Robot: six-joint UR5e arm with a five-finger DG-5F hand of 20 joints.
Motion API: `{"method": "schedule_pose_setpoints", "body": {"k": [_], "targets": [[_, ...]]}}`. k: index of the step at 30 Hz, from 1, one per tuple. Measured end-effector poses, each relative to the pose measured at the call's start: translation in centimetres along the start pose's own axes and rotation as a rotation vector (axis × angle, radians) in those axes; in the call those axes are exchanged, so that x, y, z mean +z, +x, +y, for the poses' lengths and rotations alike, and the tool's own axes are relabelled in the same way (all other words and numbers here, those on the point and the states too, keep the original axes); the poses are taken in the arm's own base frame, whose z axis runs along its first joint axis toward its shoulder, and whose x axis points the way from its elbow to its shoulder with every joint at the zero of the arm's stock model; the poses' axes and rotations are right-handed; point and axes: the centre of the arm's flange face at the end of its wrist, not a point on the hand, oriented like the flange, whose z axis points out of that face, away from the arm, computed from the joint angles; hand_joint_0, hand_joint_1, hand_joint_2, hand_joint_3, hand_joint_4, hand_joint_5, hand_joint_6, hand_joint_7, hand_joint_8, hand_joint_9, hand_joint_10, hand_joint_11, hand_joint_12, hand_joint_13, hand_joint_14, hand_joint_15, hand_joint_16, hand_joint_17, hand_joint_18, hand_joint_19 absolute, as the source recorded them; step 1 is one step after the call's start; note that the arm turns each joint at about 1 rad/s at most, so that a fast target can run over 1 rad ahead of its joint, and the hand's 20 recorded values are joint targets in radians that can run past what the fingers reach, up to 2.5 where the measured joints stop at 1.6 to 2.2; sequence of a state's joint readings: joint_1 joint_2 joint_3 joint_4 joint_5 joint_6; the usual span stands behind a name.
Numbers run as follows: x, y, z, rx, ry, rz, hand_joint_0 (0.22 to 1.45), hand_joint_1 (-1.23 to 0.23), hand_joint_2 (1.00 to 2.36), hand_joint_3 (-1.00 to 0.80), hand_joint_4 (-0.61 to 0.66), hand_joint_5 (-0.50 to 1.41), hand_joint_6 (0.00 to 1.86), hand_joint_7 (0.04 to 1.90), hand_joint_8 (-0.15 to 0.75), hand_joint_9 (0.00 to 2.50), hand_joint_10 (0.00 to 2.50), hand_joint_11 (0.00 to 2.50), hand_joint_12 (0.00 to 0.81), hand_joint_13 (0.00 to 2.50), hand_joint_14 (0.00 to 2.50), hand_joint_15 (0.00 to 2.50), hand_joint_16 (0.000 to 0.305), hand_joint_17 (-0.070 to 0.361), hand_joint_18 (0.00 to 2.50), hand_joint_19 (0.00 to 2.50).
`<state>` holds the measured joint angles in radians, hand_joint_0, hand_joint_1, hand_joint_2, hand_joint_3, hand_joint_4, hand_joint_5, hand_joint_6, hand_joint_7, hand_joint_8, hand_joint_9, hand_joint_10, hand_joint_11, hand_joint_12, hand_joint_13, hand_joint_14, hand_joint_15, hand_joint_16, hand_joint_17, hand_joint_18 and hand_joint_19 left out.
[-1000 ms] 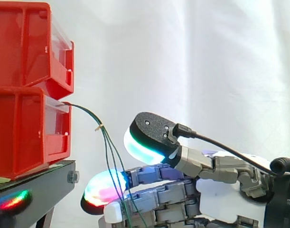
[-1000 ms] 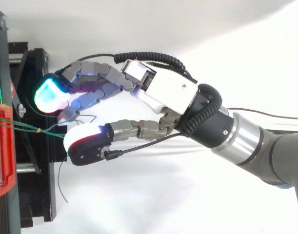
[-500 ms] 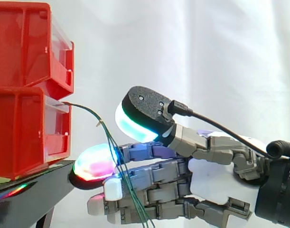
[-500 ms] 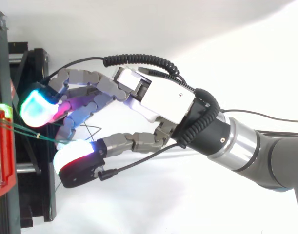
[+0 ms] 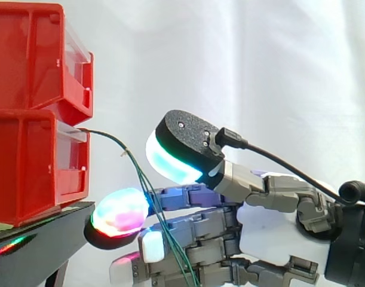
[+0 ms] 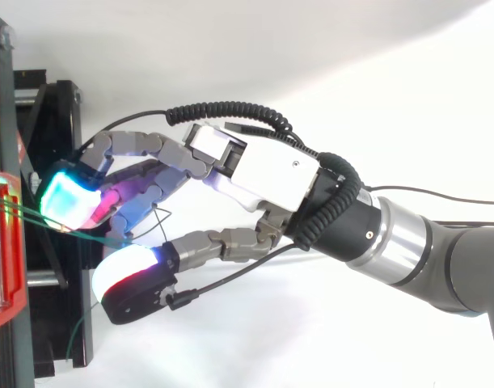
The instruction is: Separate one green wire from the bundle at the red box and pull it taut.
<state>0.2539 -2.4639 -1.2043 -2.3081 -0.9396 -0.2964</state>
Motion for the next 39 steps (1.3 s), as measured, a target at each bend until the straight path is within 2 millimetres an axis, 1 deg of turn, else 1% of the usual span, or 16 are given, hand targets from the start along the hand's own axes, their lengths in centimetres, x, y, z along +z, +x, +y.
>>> {"method": "schedule_pose_setpoints", "body": {"k": [3, 4, 10, 16, 21, 22, 29, 33, 34, 35, 39], "targets": [[0.0, -0.2, -0.1, 0.014, 0.008, 0.008, 0.54, -0.71, 1.0, -0.5, 0.29, -0.11, 0.5, 1.1, 0.266, 1.2, 0.02, 0.72, 0.363, 0.89, 0.01, 0.37, 0.056, 0.126, 0.72, 0.23], [0.0, -0.2, -0.1, 0.021, 0.009, 0.009, 0.55, -0.71, 1.0, -0.5, 0.28, -0.11, 0.5, 1.1, 0.26, 1.2, 0.02, 0.76, 0.361, 0.89, 0.01, 0.38, 0.056, 0.126, 0.72, 0.24], [0.0, -0.4, -0.1, 0.049, 0.019, 0.017, 0.55, -0.71, 1.0, -0.5, 0.27, -0.1, 0.5, 1.13, 0.263, 1.25, 0.02, 0.87, 0.357, 0.97, 0.02, 0.49, 0.055, 0.124, 0.76, 0.27], [-0.1, -0.6, 0.3, 0.052, 0.034, 0.022, 0.55, -0.71, 1.0, -0.5, 0.26, -0.1, 0.5, 1.14, 0.265, 1.26, 0.02, 0.91, 0.359, 0.99, 0.02, 0.54, 0.055, 0.123, 0.78, 0.3], [-0.1, -0.8, 0.9, 0.047, 0.042, 0.024, 0.57, -0.73, 1.0, -0.49, 0.22, -0.09, 0.5, 1.27, 0.256, 1.27, 0.02, 0.94, 0.357, 1.0, 0.02, 0.54, 0.054, 0.122, 0.78, 0.3], [0.0, -0.8, 1.2, 0.046, 0.043, 0.025, 0.57, -0.73, 1.0, -0.46, 0.19, -0.09, 0.5, 1.34, 0.256, 1.27, 0.02, 0.96, 0.357, 1.0, 0.02, 0.54, 0.054, 0.121, 0.78, 0.3], [0.0, -1.1, 2.8, 0.036, 0.055, 0.03, 0.58, -0.74, 1.01, -0.42, 0.18, -0.11, 0.59, 1.24, 0.257, 1.27, 0.02, 1.0, 0.356, 1.0, 0.02, 0.55, 0.054, 0.12, 0.79, 0.31], [-0.1, -1.2, 3.4, 0.026, 0.069, 0.035, 0.58, -0.74, 1.01, -0.37, 0.17, -0.13, 0.68, 1.13, 0.264, 1.26, 0.02, 1.01, 0.359, 1.0, 0.02, 0.55, 0.054, 0.12, 0.79, 0.31], [-0.1, -1.2, 3.6, 0.024, 0.072, 0.036, 0.58, -0.74, 1.01, -0.35, 0.16, -0.13, 0.69, 1.13, 0.267, 1.25, 0.02, 0.99, 0.361, 1.0, 0.02, 0.54, 0.054, 0.12, 0.79, 0.31], [-0.2, -1.2, 3.7, 0.023, 0.074, 0.037, 0.58, -0.74, 1.01, -0.34, 0.16, -0.14, 0.73, 1.06, 0.268, 1.24, 0.02, 1.01, 0.36, 0.99, 0.02, 0.55, 0.054, 0.12, 0.79, 0.31], [-0.2, -1.1, 3.9, 0.022, 0.078, 0.036, 0.58, -0.74, 1.01, -0.29, 0.14, -0.15, 0.76, 1.08, 0.271, 1.22, 0.02, 1.02, 0.363, 0.99, 0.02, 0.55, 0.054, 0.121, 0.79, 0.31]]}}
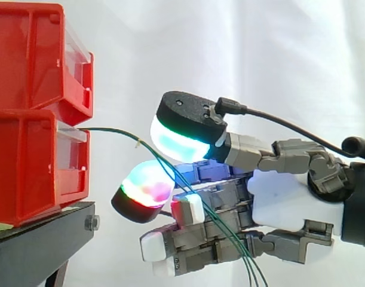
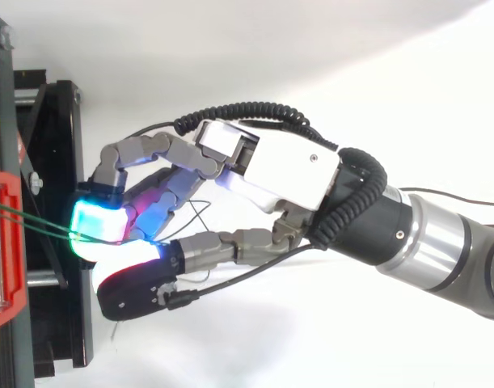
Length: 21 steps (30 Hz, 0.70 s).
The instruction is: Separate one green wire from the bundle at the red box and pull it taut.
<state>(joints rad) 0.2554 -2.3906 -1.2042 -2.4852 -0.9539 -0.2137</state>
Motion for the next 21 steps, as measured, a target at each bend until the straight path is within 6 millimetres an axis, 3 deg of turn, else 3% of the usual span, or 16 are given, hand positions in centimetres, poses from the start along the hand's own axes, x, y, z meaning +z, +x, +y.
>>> {"method": "schedule_pose_setpoints", "body": {"k": [5, 13, 21], "targets": [[0.0, 0.0, 0.1, 0.0, 0.0, -0.002, 0.59, -0.74, 1.01, -0.3, 0.15, -0.17, 0.82, 0.99, 0.274, 1.2, 0.02, 1.02, 0.366, 0.99, 0.02, 0.55, 0.054, 0.121, 0.8, 0.32], [0.1, -0.1, 1.1, 0.005, -0.01, -0.005, 0.56, -0.74, 1.0, -0.47, 0.16, -0.18, 0.84, 0.94, 0.279, 1.21, 0.02, 1.01, 0.367, 0.99, 0.02, 0.55, 0.055, 0.123, 0.81, 0.31], [0.6, -0.2, 2.0, 0.008, -0.019, -0.012, 0.58, -0.72, 1.01, -0.42, 0.16, -0.17, 0.83, 0.96, 0.28, 1.22, 0.02, 1.01, 0.365, 1.0, 0.02, 0.55, 0.054, 0.121, 0.81, 0.32]]}}
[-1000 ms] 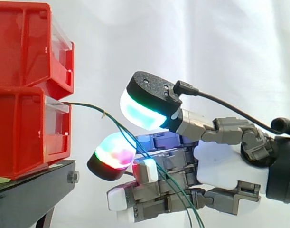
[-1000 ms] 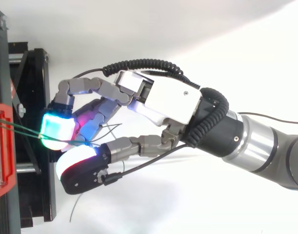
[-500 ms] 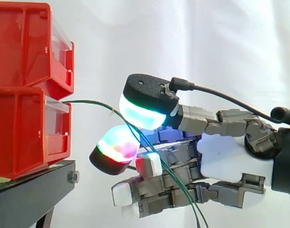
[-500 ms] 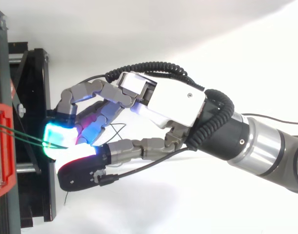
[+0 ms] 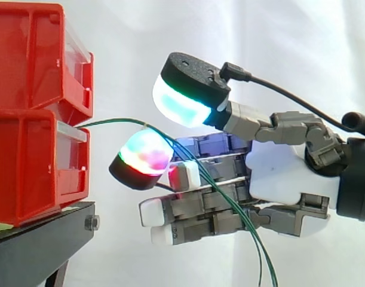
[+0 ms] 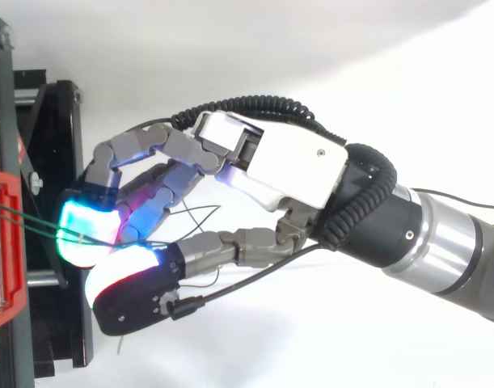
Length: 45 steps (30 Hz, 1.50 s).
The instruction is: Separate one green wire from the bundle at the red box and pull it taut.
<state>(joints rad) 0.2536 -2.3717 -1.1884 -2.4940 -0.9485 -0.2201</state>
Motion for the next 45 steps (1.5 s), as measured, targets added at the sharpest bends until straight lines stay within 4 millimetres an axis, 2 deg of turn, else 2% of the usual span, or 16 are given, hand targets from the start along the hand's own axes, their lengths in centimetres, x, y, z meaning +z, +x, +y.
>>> {"method": "schedule_pose_setpoints", "body": {"k": [6, 9, 20, 28, 36, 39, 45], "targets": [[0.37, -0.22, 0.55, -0.014, 0.019, 0.0, 0.58, -0.75, 1.02, -0.21, 0.06, -0.17, 0.87, 1.02, 0.286, 1.21, 0.02, 1.01, 0.37, 1.0, 0.02, 0.55, 0.054, 0.122, 0.82, 0.31], [0.43, -0.31, 0.67, -0.022, 0.029, 0.002, 0.59, -0.77, 1.02, -0.18, 0.04, -0.18, 0.9, 1.0, 0.291, 1.2, 0.02, 1.02, 0.379, 1.01, 0.02, 0.54, 0.057, 0.127, 0.84, 0.3], [0.43, -0.12, 0.85, -0.022, 0.031, 0.004, 0.62, -0.81, 1.02, -0.26, 0.05, -0.19, 0.9, 0.95, 0.276, 1.17, 0.02, 1.02, 0.361, 0.99, 0.02, 0.54, 0.053, 0.119, 0.83, 0.32], [0.49, -0.12, 0.94, -0.022, 0.031, 0.004, 0.64, -0.81, 1.0, -0.5, 0.1, -0.18, 0.9, 0.96, 0.272, 1.18, 0.02, 1.01, 0.358, 1.0, 0.02, 0.55, 0.052, 0.117, 0.84, 0.32], [0.48, -0.23, 0.88, -0.025, 0.035, 0.006, 0.55, -0.68, 1.0, -0.5, 0.11, -0.17, 0.89, 0.95, 0.282, 1.22, 0.02, 0.99, 0.367, 1.02, 0.02, 0.54, 0.053, 0.12, 0.86, 0.34], [0.46, -0.28, 0.89, -0.023, 0.038, 0.007, 0.59, -0.61, 1.0, -0.49, 0.1, -0.17, 0.88, 0.98, 0.274, 1.22, 0.02, 0.99, 0.361, 1.03, 0.02, 0.54, 0.052, 0.117, 0.86, 0.34], [0.42, -0.33, 0.83, -0.014, 0.044, 0.008, 0.59, -0.69, 1.02, -0.27, 0.07, -0.17, 0.89, 1.02, 0.287, 1.2, 0.02, 0.99, 0.363, 1.02, 0.02, 0.55, 0.052, 0.117, 0.86, 0.35]]}}
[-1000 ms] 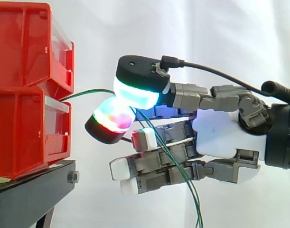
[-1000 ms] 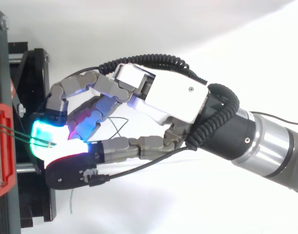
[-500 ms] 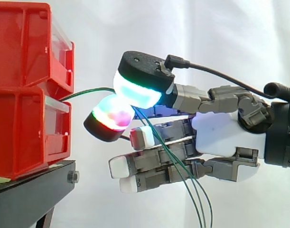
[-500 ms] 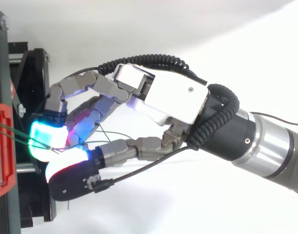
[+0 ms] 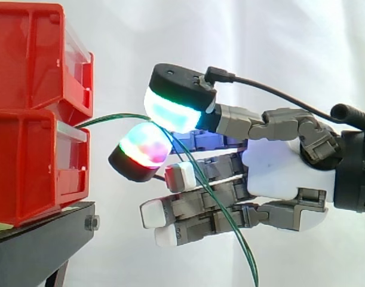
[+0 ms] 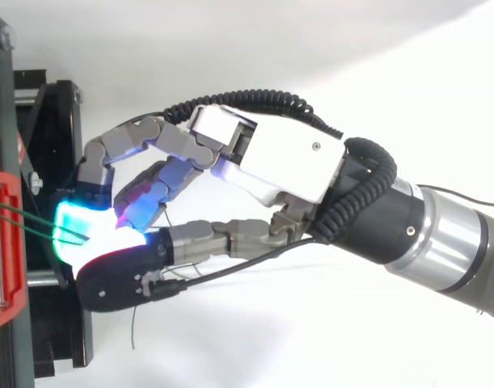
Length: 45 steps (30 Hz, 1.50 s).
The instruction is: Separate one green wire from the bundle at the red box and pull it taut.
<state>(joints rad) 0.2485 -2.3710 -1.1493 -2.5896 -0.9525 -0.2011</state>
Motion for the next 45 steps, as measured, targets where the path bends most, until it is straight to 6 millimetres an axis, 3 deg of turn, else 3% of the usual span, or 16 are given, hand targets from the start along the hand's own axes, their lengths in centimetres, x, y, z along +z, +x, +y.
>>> {"method": "schedule_pose_setpoints", "body": {"k": [4, 16, 23, 27, 34, 45], "targets": [[-0.01, -0.03, 0.01, 0.003, 0.002, -0.001, 0.6, -0.75, 1.01, -0.25, 0.06, -0.17, 0.9, 0.98, 0.283, 1.18, 0.02, 0.99, 0.37, 1.01, 0.02, 0.55, 0.053, 0.118, 0.86, 0.35], [0.01, -0.02, 0.05, 0.004, 0.002, -0.001, 0.63, -0.8, 1.0, -0.5, 0.11, -0.18, 0.89, 0.96, 0.272, 1.17, 0.02, 0.96, 0.357, 1.0, 0.02, 0.55, 0.051, 0.115, 0.85, 0.34], [0.05, 0.0, 0.1, 0.004, 0.001, 0.0, 0.56, -0.67, 1.0, -0.5, 0.12, -0.17, 0.89, 0.95, 0.281, 1.2, 0.02, 0.98, 0.365, 1.02, 0.02, 0.55, 0.053, 0.118, 0.87, 0.35], [0.04, 0.0, 0.08, 0.004, 0.002, 0.0, 0.59, -0.65, 1.0, -0.47, 0.11, -0.17, 0.88, 0.98, 0.28, 1.2, 0.02, 0.97, 0.363, 1.02, 0.02, 0.55, 0.051, 0.116, 0.86, 0.35], [-0.02, -0.03, 0.0, 0.012, 0.008, 0.002, 0.6, -0.73, 1.01, -0.29, 0.07, -0.17, 0.9, 1.02, 0.284, 1.19, 0.02, 0.99, 0.364, 1.02, 0.02, 0.55, 0.051, 0.116, 0.86, 0.36], [-0.11, 0.03, 0.0, 0.015, 0.014, 0.004, 0.64, -0.81, 1.01, -0.42, 0.07, -0.18, 0.9, 0.97, 0.277, 1.17, 0.02, 0.97, 0.359, 1.0, 0.02, 0.54, 0.051, 0.115, 0.85, 0.35]]}}
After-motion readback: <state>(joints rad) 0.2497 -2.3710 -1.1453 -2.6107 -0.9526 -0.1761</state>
